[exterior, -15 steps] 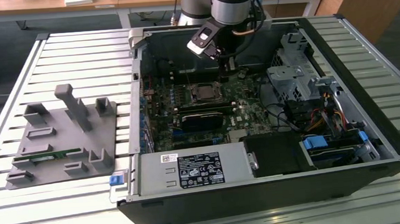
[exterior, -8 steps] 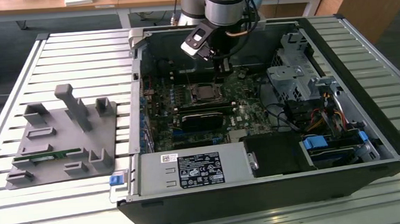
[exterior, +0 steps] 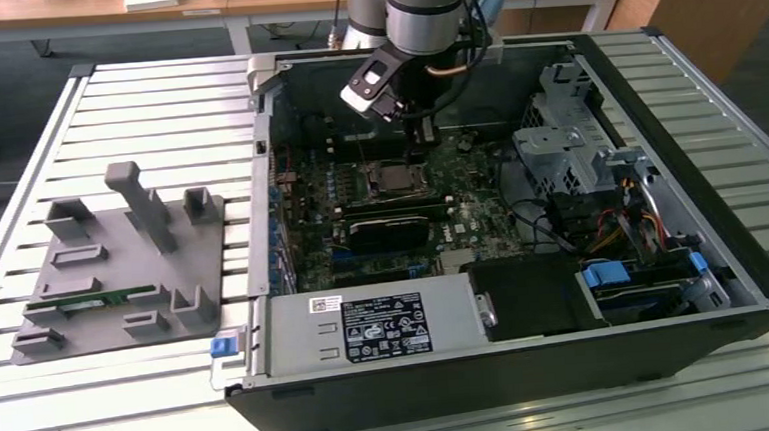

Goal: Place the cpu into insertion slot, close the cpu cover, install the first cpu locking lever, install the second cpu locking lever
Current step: 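Close the cpu cover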

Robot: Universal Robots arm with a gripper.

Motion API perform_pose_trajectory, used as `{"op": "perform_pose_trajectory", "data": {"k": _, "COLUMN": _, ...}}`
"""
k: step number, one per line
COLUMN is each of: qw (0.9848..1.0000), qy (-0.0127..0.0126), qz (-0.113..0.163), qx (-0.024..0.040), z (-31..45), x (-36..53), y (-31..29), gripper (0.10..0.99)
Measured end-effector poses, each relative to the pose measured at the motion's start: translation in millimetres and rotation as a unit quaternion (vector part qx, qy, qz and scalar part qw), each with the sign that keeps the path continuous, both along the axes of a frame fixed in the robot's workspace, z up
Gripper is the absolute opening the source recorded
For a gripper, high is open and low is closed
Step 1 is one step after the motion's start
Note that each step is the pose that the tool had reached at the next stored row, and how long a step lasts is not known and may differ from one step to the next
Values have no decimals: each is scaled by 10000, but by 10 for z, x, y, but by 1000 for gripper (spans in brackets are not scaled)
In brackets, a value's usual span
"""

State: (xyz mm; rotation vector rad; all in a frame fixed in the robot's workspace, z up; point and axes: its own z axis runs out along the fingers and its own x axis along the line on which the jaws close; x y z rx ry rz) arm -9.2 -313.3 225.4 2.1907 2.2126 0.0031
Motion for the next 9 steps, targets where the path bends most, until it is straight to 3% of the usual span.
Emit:
{"op": "perform_pose_trajectory", "data": {"k": 5, "qw": 10000, "qy": -1, "qz": 0, "qx": 1, "z": -25, "x": -170, "y": 1, "gripper": 106}}
{"op": "perform_pose_trajectory", "data": {"k": 9, "qw": 10000, "qy": 0, "qz": 0, "qx": -1, "z": -73, "x": -229, "y": 0, "gripper": 106}}
